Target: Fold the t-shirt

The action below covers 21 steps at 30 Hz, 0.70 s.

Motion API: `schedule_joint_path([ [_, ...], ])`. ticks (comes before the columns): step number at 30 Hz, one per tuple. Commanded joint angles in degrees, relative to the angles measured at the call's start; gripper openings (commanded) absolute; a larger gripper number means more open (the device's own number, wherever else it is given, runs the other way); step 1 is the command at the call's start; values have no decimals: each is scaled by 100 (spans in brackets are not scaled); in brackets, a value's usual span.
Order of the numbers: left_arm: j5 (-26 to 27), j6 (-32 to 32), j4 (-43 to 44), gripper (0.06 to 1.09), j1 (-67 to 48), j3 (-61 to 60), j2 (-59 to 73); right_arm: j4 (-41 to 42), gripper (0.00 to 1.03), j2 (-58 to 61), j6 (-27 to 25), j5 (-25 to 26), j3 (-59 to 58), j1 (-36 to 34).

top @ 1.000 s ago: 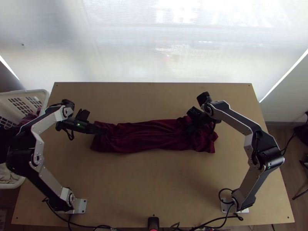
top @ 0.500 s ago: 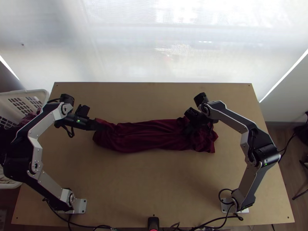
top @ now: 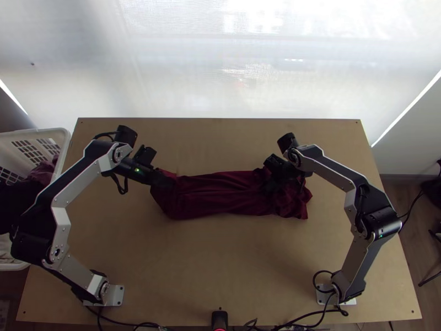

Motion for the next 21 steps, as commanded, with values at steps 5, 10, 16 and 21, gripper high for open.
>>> schedule_joint_path([
  [5,-219,-53,-146,9,-1419,903,312,-18,3,-245,3,-11,-257,20],
  [10,-227,-105,-164,9,-2034,1738,936,-18,3,-368,12,-11,-380,38],
  [16,-245,-97,-366,9,-2562,2995,1798,-53,3,-518,38,-11,-477,29],
  [21,-254,-70,-586,9,-2720,4041,2466,-53,3,-659,126,-11,-468,-111],
])
